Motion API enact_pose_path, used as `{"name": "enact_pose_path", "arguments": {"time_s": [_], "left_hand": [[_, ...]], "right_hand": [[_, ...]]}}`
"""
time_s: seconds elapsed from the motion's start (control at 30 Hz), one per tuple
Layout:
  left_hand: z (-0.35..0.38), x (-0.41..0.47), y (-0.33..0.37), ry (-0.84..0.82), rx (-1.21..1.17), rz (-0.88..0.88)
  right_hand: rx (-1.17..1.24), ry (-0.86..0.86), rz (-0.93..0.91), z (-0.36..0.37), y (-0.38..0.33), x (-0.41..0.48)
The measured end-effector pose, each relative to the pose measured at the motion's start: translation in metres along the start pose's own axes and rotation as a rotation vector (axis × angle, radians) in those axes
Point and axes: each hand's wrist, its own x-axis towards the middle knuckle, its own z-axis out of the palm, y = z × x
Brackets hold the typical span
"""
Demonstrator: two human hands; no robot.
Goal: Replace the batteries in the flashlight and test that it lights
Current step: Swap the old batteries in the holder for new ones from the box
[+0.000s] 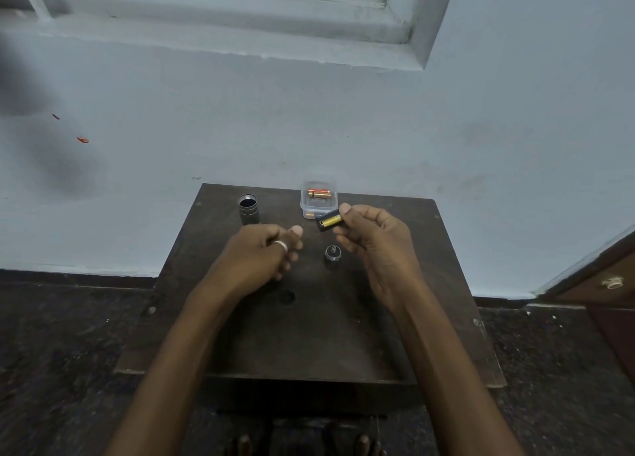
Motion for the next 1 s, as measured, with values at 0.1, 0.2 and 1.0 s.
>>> {"name": "enact_pose_path", "arguments": {"time_s": [0.1,0.2,1.0], "left_hand": [[0.017,0.005,0.010,-0.004,-0.227,-0.063],[0.023,0.008,0.019,-0.051,-0.431,-0.153],[0.026,0.013,0.009,-0.013,-0.560,-0.119]], "right_hand": [[-0.064,-0.004,-0.010,0.001,0.001,-0.001],[-0.175,-0.034,-0.039,0.003,0.002,-0.003],[-1.052,-0.063,-0.761,0.013,0.018,-0.014]]}}
